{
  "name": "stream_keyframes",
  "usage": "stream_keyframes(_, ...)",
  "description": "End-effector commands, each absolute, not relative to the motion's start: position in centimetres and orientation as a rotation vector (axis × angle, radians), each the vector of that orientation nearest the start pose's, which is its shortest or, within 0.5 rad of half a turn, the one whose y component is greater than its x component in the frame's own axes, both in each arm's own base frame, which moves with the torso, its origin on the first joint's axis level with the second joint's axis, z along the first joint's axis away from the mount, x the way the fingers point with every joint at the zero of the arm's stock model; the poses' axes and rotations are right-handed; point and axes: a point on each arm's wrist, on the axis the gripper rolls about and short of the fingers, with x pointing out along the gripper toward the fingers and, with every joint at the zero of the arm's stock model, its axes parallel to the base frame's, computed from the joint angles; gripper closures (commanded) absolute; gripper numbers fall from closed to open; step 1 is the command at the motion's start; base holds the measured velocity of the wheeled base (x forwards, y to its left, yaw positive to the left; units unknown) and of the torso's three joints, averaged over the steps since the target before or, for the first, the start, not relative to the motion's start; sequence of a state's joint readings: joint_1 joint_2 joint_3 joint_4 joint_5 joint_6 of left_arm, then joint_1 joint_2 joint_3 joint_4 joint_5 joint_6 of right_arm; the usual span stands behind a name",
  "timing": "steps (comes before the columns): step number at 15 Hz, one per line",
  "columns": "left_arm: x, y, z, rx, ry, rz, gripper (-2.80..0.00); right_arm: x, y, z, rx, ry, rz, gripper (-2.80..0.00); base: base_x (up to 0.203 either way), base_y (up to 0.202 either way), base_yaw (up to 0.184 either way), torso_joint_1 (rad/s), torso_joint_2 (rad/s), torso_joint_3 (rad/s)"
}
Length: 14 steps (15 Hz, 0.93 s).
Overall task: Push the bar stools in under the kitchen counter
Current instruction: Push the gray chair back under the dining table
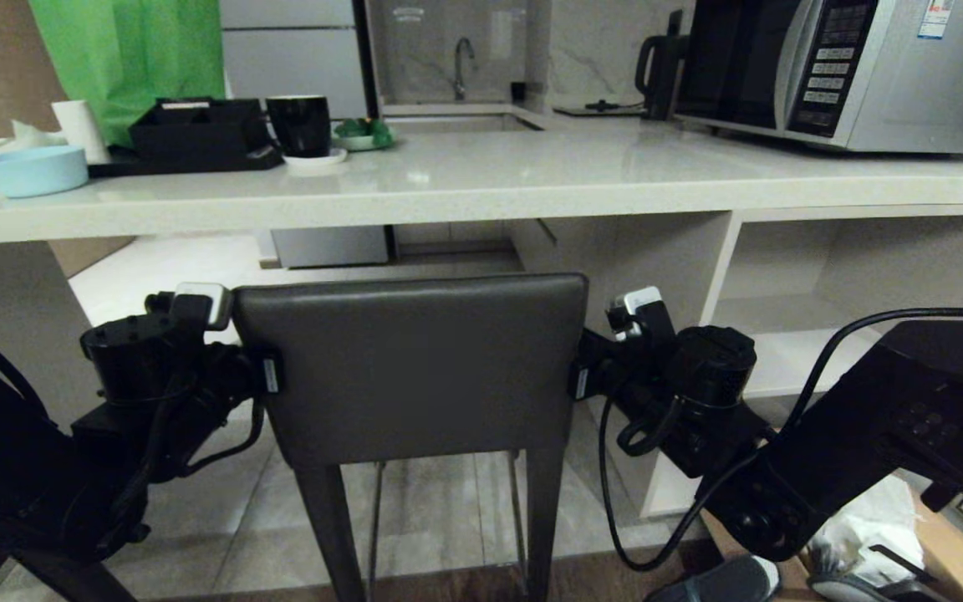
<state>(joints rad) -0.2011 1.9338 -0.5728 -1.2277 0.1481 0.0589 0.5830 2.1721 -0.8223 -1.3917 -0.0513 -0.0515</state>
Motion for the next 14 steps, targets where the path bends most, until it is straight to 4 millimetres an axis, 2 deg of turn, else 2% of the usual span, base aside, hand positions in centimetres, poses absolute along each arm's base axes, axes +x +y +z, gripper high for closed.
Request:
stream_keyframes(1,31.3,-6.2,11.1,0.081,0.125,-0.06,0.0,32.0,21.0,9.5,-0.039,-0.05,0.531,0.0,0.164,0.0,0.002,0.006,0.0,0.002)
stream_keyframes(7,31.2,-6.1,11.3,0.082,0.119,-0.056,0.0,31.9,21.0,10.0,-0.036,-0.062,0.524,0.0,0.016,0.0,0.001,0.002,0.0,0.001)
stream_keyframes(10,29.5,-5.7,13.1,0.07,0.077,-0.04,0.0,31.0,20.3,11.2,-0.031,-0.072,0.501,0.0,0.0,0.0,0.0,0.0,0.0,0.0)
stream_keyframes(12,27.7,-4.6,14.0,0.048,0.059,-0.011,0.0,30.0,19.4,11.9,-0.025,-0.07,0.493,0.0,0.0,0.0,0.0,0.0,0.0,0.0)
stream_keyframes(14,26.9,-2.0,14.1,0.031,0.067,0.074,0.0,30.3,16.8,12.1,-0.02,-0.057,0.426,0.0,0.0,0.0,0.0,0.0,0.0,0.0)
